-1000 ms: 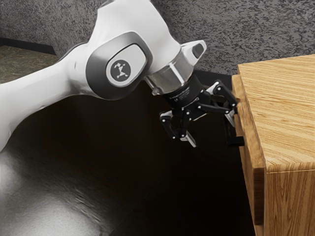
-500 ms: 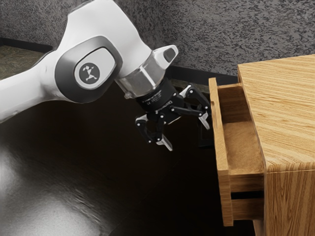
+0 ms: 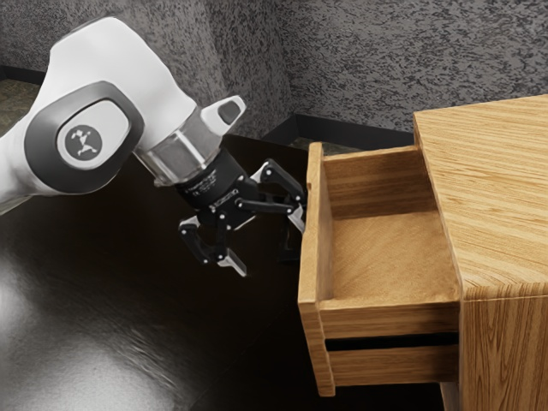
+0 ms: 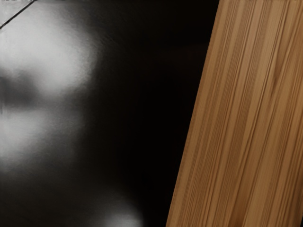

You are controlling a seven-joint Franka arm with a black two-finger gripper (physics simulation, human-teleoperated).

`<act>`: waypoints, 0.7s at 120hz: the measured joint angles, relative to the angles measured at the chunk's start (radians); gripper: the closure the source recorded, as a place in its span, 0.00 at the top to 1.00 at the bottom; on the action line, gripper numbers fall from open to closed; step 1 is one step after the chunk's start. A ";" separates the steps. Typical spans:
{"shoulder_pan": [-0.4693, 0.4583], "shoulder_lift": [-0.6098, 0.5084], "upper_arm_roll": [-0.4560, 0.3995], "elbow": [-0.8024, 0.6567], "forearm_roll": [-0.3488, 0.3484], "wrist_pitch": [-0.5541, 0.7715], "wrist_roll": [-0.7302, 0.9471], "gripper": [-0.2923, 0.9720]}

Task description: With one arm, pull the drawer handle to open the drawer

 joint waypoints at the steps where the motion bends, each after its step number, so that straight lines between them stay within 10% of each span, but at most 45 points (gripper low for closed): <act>1: 0.001 -0.002 0.000 -0.003 0.001 0.000 0.000 0.77; 84: 0.183 -0.244 -0.054 -0.221 0.045 -0.001 0.001 0.76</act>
